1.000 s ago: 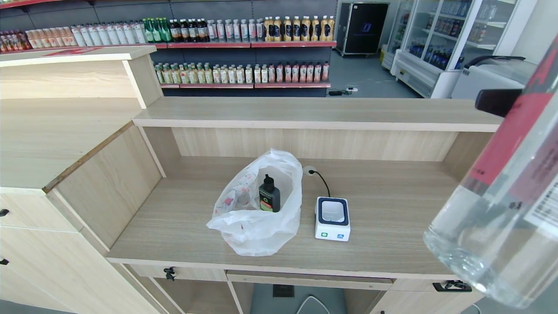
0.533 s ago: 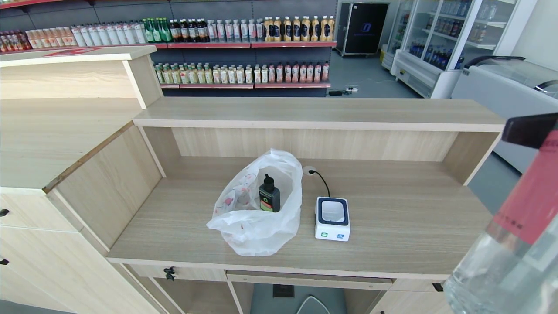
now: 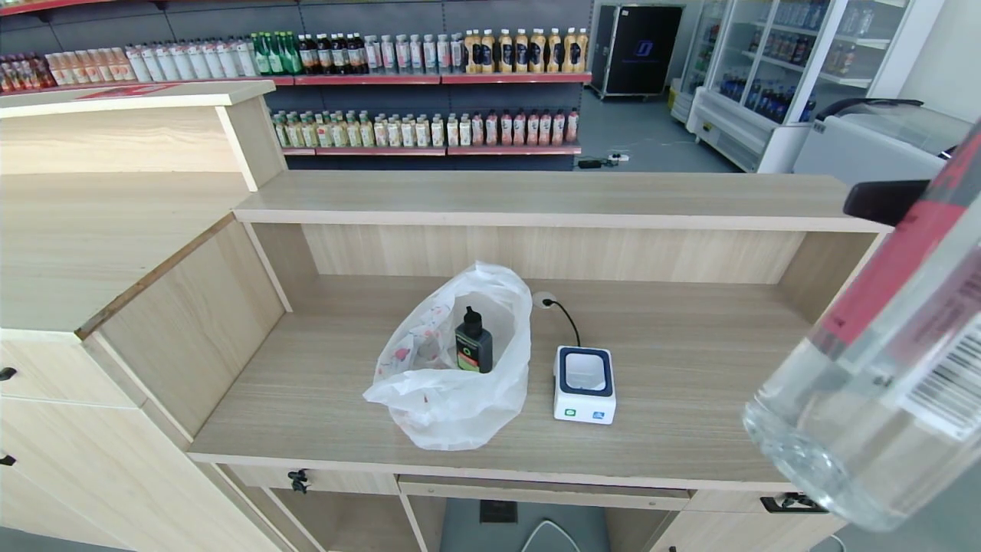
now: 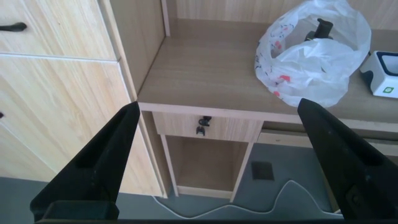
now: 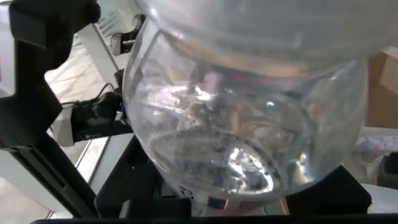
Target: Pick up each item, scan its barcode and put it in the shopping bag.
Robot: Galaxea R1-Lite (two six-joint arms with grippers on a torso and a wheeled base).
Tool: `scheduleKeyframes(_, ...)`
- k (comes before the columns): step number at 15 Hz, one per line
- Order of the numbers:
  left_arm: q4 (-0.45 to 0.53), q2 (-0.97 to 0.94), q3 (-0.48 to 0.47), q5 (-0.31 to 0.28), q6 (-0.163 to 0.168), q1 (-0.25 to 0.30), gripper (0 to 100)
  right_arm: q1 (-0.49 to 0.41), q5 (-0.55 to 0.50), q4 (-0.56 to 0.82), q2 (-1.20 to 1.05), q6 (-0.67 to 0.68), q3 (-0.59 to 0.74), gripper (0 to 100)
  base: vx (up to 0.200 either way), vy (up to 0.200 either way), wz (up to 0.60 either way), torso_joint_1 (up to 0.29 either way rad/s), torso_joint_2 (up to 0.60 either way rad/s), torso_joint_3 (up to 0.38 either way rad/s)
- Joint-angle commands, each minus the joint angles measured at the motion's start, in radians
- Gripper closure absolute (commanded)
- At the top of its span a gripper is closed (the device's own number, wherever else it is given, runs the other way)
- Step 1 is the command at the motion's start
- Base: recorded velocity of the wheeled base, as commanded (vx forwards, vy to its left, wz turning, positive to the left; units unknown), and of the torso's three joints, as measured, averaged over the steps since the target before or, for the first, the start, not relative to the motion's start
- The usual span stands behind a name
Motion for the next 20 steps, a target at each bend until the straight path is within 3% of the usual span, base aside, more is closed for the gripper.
scheduleKeyframes(1,0.0,0.0,0.0,0.0,-0.001,0.0,0,-0.194,-0.088,-0.005,0.044,-0.12,0.076,100,0.0,0.0,0.0,0.0,0.0,0.0)
scheduleKeyframes(3,0.0,0.0,0.0,0.0,-0.001,0.0,0,-0.368,-0.249,-0.028,0.074,-0.239,0.155,100,0.0,0.0,0.0,0.0,0.0,0.0)
scheduleKeyframes(5,0.0,0.0,0.0,0.0,-0.001,0.0,0,-0.533,-0.381,-0.083,0.116,-0.241,0.222,100,0.0,0.0,0.0,0.0,0.0,0.0)
scheduleKeyframes(7,0.0,0.0,0.0,0.0,-0.001,0.0,0,-0.624,-0.439,-0.186,0.184,-0.259,0.271,100,0.0,0.0,0.0,0.0,0.0,0.0)
scheduleKeyframes(10,0.0,0.0,0.0,0.0,-0.001,0.0,0,-0.704,-0.545,-0.339,0.294,-0.422,0.317,100,0.0,0.0,0.0,0.0,0.0,0.0)
scheduleKeyframes(14,0.0,0.0,0.0,0.0,-0.001,0.0,0,-0.816,-0.545,-0.496,0.416,-0.684,0.323,100,0.0,0.0,0.0,0.0,0.0,0.0)
scheduleKeyframes(17,0.0,0.0,0.0,0.0,-0.001,0.0,0,-0.811,-0.542,-0.496,0.428,-0.716,0.32,100,0.0,0.0,0.0,0.0,0.0,0.0)
scheduleKeyframes(20,0.0,0.0,0.0,0.0,-0.001,-0.001,0,-0.79,-0.551,-0.488,0.417,-0.764,0.334,100,0.0,0.0,0.6,0.001,0.0,0.004)
